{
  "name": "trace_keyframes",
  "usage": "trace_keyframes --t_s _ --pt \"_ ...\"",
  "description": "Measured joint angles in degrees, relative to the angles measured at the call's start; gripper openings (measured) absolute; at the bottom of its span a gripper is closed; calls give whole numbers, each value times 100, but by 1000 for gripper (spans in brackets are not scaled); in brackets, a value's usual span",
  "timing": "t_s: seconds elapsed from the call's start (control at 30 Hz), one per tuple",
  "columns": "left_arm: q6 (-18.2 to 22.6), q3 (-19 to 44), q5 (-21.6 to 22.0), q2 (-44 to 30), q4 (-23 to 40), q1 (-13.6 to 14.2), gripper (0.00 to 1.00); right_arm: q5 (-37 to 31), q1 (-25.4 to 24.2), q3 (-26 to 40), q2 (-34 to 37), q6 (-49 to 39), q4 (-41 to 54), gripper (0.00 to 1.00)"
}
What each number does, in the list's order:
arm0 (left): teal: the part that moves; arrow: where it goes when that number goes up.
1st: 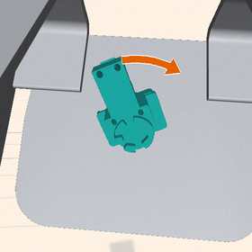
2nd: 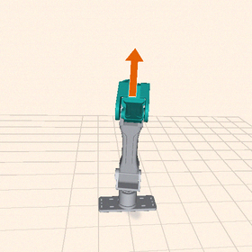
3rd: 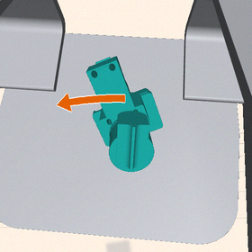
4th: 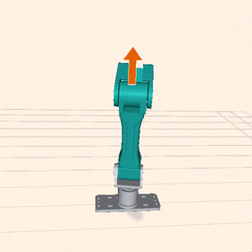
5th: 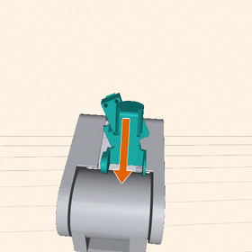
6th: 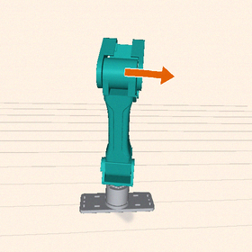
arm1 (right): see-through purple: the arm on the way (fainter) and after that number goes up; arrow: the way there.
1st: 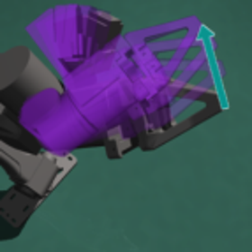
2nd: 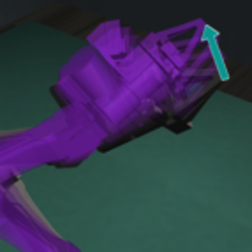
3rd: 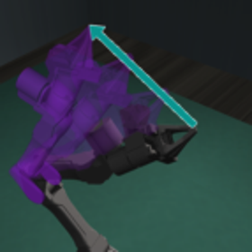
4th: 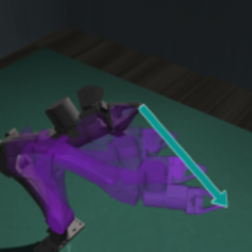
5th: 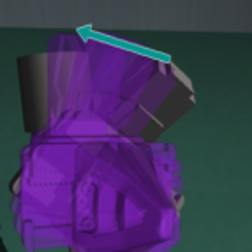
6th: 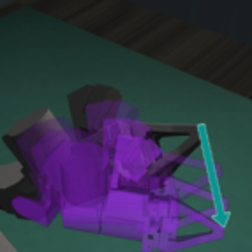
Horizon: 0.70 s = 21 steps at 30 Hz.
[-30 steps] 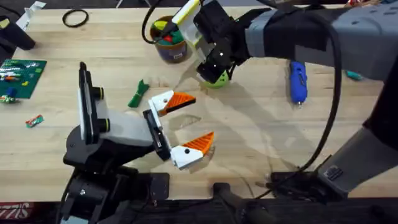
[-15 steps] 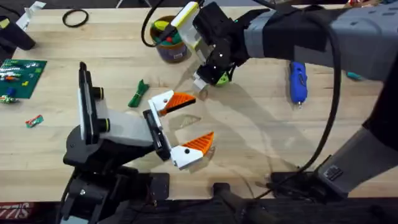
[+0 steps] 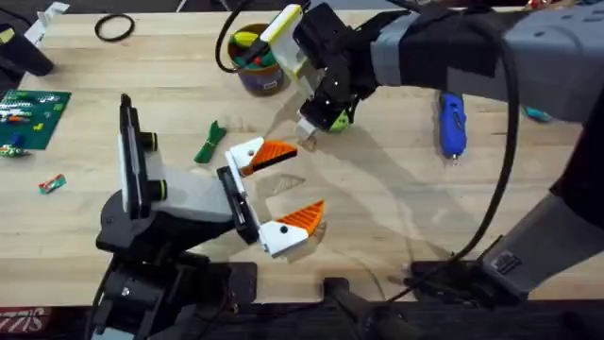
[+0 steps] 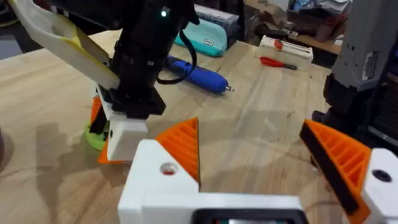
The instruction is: Pick up the gripper from the table and insert it into the empty holder that is missing its gripper. Then pick up a screw, insert it into the mounting hole, and use the screwdriver to tighten it. Finally, clean up the table by picking up the vegetable and placing it into the bucket.
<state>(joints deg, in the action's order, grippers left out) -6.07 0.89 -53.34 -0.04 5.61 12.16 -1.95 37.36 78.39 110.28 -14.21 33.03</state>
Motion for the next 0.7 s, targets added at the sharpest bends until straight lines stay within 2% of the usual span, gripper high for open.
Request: trace_keyframes --t_s 0.1,0.17,0.7 --pt "0 0 0 -1 0 0 986 -17 0 0 0 -2 44 493" --pt "0 0 0 0 0 0 986 -17 -3 1 0 4 45 449" --pt "0 0 0 1 0 0 986 -300 2 20 -9 6 241 487"
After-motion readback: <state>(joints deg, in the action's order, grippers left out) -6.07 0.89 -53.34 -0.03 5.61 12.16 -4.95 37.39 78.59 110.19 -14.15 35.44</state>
